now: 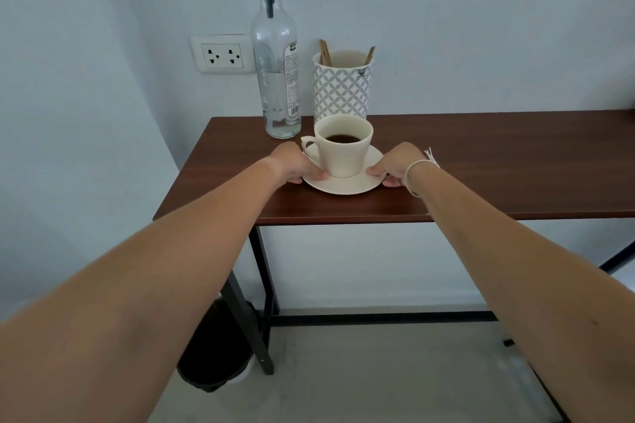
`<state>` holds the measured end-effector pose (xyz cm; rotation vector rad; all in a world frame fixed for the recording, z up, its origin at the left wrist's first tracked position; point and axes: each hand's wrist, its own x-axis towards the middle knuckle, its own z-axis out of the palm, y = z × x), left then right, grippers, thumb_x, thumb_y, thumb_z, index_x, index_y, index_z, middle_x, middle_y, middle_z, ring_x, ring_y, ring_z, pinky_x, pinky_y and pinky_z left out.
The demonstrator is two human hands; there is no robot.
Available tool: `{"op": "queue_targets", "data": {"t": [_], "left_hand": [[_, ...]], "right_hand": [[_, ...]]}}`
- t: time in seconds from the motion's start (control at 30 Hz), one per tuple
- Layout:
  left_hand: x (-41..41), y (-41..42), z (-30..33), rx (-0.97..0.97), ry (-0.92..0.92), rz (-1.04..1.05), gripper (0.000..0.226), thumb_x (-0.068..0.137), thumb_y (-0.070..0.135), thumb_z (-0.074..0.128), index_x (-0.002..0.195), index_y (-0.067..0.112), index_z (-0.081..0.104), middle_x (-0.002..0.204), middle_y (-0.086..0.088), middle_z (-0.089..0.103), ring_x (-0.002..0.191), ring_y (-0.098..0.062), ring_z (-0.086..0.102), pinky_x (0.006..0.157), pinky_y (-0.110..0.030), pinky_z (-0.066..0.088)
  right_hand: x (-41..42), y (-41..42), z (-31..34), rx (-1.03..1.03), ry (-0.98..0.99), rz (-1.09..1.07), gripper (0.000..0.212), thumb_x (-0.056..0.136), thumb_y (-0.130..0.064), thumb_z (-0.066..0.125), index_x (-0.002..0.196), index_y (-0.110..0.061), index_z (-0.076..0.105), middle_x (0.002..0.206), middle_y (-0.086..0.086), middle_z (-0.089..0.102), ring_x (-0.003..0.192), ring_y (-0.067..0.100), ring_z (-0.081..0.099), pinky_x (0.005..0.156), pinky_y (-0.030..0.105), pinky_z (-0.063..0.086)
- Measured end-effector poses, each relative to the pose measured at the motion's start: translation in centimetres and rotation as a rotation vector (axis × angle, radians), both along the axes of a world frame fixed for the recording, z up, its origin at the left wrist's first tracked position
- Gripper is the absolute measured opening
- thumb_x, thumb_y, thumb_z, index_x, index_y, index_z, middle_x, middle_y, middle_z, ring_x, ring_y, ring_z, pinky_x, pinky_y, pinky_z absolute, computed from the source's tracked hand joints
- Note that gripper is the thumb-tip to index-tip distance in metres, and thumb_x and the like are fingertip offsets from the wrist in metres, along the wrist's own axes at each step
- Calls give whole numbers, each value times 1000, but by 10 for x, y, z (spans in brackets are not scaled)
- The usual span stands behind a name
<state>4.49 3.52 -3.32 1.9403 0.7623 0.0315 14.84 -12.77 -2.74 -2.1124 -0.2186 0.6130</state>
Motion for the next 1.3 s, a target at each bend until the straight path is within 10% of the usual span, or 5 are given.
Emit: {"op": "queue_targets", "data": {"t": [0.33,1.3], "left_hand": [[2,-1,1,-135,-33,34,55,67,0,76,118,10,58,122,-5,62,110,-19,57,67,-24,45],[-94,23,4,-196,-209,158,44,72,-4,70,115,-3,61,118,-14,65,110,-27,60,98,-40,48]], "right_hand": [[3,5,-6,73,37,-17,41,77,-2,71,116,3,58,101,13,59,72,19,60,86,32,55],[-60,44,0,267,113,156,40,75,7,68,114,8,56,119,22,60,95,29,62,58,28,51]]}}
